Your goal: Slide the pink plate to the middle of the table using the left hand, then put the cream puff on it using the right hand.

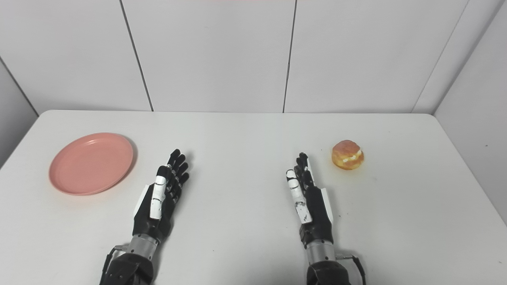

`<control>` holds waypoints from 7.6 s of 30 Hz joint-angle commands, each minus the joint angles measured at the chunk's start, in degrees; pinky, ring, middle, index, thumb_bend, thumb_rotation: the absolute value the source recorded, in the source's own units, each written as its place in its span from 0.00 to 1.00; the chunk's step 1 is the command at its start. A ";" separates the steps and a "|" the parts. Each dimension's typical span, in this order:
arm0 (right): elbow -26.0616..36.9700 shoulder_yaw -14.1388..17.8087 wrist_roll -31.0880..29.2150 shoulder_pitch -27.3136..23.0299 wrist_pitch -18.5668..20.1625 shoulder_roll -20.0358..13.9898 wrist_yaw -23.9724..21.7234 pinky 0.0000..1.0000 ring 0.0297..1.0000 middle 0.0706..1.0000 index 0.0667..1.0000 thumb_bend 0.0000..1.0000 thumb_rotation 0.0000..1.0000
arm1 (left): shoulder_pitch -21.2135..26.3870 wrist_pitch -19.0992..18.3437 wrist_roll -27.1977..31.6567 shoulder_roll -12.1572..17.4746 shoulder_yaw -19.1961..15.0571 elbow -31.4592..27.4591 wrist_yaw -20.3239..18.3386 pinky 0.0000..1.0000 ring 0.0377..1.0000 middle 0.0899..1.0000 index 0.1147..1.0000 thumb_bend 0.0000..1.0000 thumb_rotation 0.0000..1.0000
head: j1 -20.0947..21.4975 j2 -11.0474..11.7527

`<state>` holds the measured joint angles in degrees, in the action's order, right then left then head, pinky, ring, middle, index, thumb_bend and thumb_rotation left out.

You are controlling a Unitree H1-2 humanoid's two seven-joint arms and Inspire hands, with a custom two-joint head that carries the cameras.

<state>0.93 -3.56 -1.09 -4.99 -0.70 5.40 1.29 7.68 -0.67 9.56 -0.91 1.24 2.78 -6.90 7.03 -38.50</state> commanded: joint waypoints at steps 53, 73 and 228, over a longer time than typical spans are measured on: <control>-3.09 3.82 -8.81 -1.41 -3.98 -7.42 -8.95 1.00 1.00 1.00 1.00 0.60 0.84 | -0.91 5.66 -7.35 -6.74 3.84 4.32 5.46 1.00 1.00 1.00 0.96 0.53 1.00 | -21.81 7.28; -4.13 3.58 -7.88 -1.41 -6.02 -7.72 -8.84 1.00 1.00 1.00 1.00 0.55 0.84 | 4.48 6.28 -2.50 -4.74 -1.88 5.15 5.42 1.00 0.99 0.98 0.95 0.67 1.00 | -21.14 8.26; -4.86 4.01 -8.52 -2.90 -5.05 -8.47 -9.89 1.00 1.00 1.00 1.00 0.55 0.83 | 19.71 7.87 12.55 15.57 -19.98 27.10 5.40 0.91 0.91 0.88 0.87 0.78 1.00 | -21.84 7.12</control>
<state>-4.93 0.21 -9.43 -7.68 -5.24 -2.89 -8.41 26.80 7.80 21.62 14.95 -18.94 30.98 -0.48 -14.85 -31.29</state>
